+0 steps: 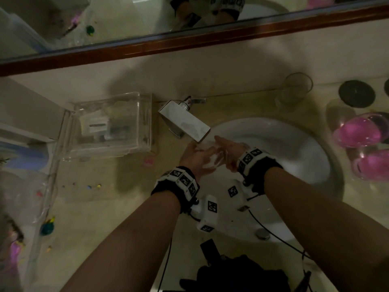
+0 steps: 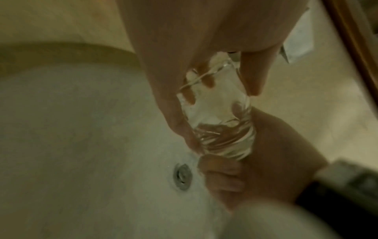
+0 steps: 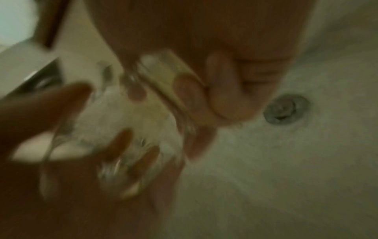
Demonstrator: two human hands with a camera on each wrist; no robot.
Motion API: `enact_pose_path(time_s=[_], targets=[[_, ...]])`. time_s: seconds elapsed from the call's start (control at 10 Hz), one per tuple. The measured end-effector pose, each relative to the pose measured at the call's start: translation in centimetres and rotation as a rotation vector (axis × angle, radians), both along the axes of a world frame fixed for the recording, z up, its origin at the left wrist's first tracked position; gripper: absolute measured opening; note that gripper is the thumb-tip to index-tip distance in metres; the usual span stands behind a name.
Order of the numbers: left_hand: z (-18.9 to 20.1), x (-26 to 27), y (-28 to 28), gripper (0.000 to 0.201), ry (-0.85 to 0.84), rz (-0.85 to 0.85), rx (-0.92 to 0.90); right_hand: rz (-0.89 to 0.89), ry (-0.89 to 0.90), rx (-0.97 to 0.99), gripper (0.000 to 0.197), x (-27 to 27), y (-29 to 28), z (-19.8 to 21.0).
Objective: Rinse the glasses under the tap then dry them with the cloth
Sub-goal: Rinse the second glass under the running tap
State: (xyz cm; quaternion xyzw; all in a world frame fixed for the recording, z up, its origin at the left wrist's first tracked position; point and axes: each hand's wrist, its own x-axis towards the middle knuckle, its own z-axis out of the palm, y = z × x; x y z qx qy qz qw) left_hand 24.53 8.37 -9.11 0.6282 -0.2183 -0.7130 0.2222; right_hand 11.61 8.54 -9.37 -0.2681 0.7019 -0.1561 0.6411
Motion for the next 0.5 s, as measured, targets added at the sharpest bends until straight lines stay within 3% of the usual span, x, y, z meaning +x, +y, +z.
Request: enact_pose_path(time_s=[0.1, 0.2, 0.3, 0.4, 0.5], targets=[[-0.6, 0.4, 0.1, 0.039, -0.037, -0.016, -0.053, -0.027, -0.067, 0.129, 0.053, 0.2, -0.6, -0.2], [-0.8, 0.7, -0.2, 0.043, -0.015, 0.050, 0.011, -0.057, -0.045, 0.035, 0.038, 1.5, -1.0, 0.1], [-0.1, 0.7, -0.3, 0.049, 0.013, 0.146, 0.129, 0.066, -0.033, -0.128, 0.023, 1.9, -1.1, -0.1], [-1.1, 0.9, -0.7, 0.044, 0.022, 0.164, 0.124, -0.025, -0.088, -0.137, 0.012, 2.0, -1.1, 0.1], [-1.7, 1.3, -0.8, 0.046, -0.039, 0.091, -0.041, -0.105, -0.078, 0.056, 0.040, 2.3, -1.2, 0.2]])
